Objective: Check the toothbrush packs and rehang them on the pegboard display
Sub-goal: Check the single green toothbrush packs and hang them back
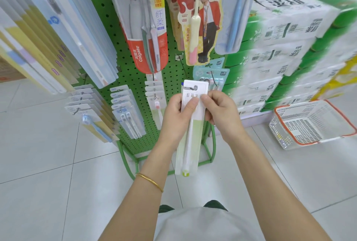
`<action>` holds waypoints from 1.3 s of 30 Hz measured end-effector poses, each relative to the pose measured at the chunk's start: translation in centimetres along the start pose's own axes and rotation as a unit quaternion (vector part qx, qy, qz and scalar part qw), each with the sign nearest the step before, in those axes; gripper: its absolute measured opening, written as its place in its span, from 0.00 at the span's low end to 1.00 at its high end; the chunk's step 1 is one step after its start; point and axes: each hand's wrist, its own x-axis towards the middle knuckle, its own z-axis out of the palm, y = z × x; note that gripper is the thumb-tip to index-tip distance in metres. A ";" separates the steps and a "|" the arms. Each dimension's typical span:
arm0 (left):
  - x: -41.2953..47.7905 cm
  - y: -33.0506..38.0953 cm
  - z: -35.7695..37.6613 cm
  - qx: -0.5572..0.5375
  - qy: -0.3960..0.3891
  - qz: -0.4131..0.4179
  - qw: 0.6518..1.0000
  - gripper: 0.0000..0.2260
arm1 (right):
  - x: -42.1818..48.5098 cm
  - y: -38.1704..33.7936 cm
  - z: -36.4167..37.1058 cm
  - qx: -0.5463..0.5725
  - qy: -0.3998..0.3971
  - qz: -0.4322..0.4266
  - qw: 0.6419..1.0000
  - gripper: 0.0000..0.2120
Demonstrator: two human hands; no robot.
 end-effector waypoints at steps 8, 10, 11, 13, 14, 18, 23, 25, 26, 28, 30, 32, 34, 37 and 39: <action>-2.1 -1.2 -1.2 0.062 -0.118 -0.065 0.989 0.04 | 1.8 0.3 -0.9 0.163 0.107 0.066 0.979 0.15; -2.4 -1.3 -1.6 0.058 -0.142 -0.078 0.985 0.07 | 2.2 0.9 -1.4 0.175 0.133 0.078 0.973 0.15; -2.5 -1.4 -1.9 0.058 -0.154 -0.084 0.983 0.08 | 2.3 1.2 -1.7 0.178 0.149 0.083 0.969 0.15; -2.7 -1.4 -2.3 0.073 -0.176 -0.097 0.977 0.08 | 2.3 1.7 -2.0 0.183 0.177 0.090 0.963 0.16; -2.8 -1.3 -2.4 0.088 -0.184 -0.103 0.974 0.09 | 2.3 1.9 -2.0 0.186 0.190 0.094 0.959 0.17; -3.0 -1.0 -2.4 0.187 -0.212 -0.099 0.954 0.19 | 2.2 2.6 -1.9 0.194 0.233 0.105 0.947 0.18; -3.1 -1.8 -2.2 0.359 -0.206 -0.006 0.910 0.38 | 2.2 3.1 -2.0 0.202 0.285 0.126 0.929 0.17; -3.4 -2.0 -1.9 0.429 -0.176 0.053 0.884 0.37 | 2.1 3.1 -2.1 0.208 0.292 0.130 0.924 0.16; -3.5 -1.9 -1.8 0.456 -0.159 0.081 0.872 0.35 | 2.0 3.1 -2.1 0.212 0.293 0.128 0.924 0.16; -3.5 -2.0 -1.8 0.479 -0.138 0.111 0.860 0.33 | 1.9 2.9 -2.2 0.224 0.285 0.127 0.923 0.16; -3.4 -2.1 -1.8 0.450 -0.133 0.104 0.877 0.31 | 1.6 2.7 -2.3 0.265 0.263 0.126 0.919 0.15; -3.3 -1.9 -1.9 0.359 -0.146 0.054 0.920 0.29 | 1.3 2.5 -2.4 0.353 0.222 0.120 0.901 0.14; -3.3 -1.4 -2.1 0.240 -0.156 -0.005 0.958 0.26 | 1.0 2.8 -2.5 0.427 0.176 0.131 0.877 0.17; -3.5 -1.0 -1.9 0.135 -0.176 -0.045 0.974 0.19 | 0.6 3.4 -2.1 0.432 0.108 0.146 0.884 0.17; -3.5 -1.0 -1.8 0.097 -0.197 -0.068 0.973 0.15 | 0.3 3.6 -1.7 0.388 0.077 0.116 0.911 0.11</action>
